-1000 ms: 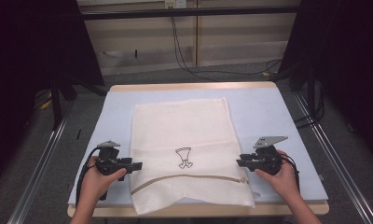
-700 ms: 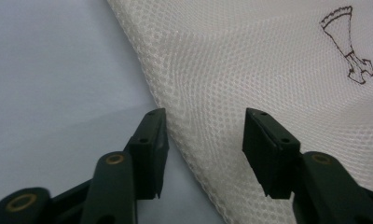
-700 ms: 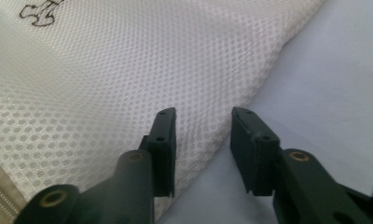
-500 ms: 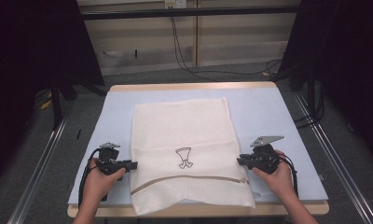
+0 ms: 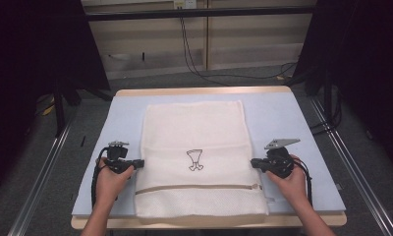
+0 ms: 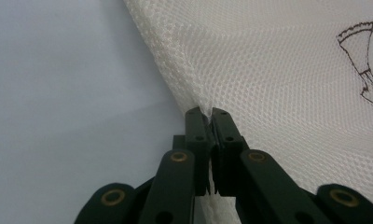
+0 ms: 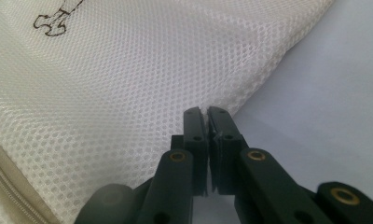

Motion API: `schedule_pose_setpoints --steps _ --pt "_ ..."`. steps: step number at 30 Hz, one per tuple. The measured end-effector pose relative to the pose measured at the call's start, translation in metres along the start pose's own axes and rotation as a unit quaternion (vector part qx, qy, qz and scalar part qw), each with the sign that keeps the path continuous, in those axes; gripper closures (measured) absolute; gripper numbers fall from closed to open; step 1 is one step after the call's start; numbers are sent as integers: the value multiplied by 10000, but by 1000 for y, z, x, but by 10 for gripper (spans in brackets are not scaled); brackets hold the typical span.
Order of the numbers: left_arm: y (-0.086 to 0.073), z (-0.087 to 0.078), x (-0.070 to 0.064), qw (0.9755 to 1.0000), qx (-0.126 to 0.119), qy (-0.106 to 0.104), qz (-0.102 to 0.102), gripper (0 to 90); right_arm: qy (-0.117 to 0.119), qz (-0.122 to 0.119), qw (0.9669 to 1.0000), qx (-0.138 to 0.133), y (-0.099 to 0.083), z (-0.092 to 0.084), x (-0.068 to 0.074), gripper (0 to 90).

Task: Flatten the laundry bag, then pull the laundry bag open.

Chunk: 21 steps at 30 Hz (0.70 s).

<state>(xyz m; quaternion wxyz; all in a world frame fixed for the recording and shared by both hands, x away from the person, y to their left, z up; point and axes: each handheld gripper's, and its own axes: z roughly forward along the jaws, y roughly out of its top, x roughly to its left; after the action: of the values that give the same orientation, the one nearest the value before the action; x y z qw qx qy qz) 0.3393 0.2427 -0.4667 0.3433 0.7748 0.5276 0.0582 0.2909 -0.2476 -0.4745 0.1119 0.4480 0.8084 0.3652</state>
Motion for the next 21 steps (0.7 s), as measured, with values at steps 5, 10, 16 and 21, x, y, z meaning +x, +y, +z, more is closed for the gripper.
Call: schedule_pose_setpoints --steps 5,10,16,21 --pt "4 7 5 9995 -310 -25 -33 847 -127 53 9999 -75 2 4 -4 862" --pt "1 -4 -1 9984 -485 -263 -150 588 -204 7 9998 -88 2 1 -1 842" --pt "-14 -13 -7 9984 -374 -334 -252 528 -214 17 9996 -181 1 -3 1 753" --pt "-26 -12 -7 9988 -259 -334 -245 558 -181 86 9997 -172 -3 -10 6 649"
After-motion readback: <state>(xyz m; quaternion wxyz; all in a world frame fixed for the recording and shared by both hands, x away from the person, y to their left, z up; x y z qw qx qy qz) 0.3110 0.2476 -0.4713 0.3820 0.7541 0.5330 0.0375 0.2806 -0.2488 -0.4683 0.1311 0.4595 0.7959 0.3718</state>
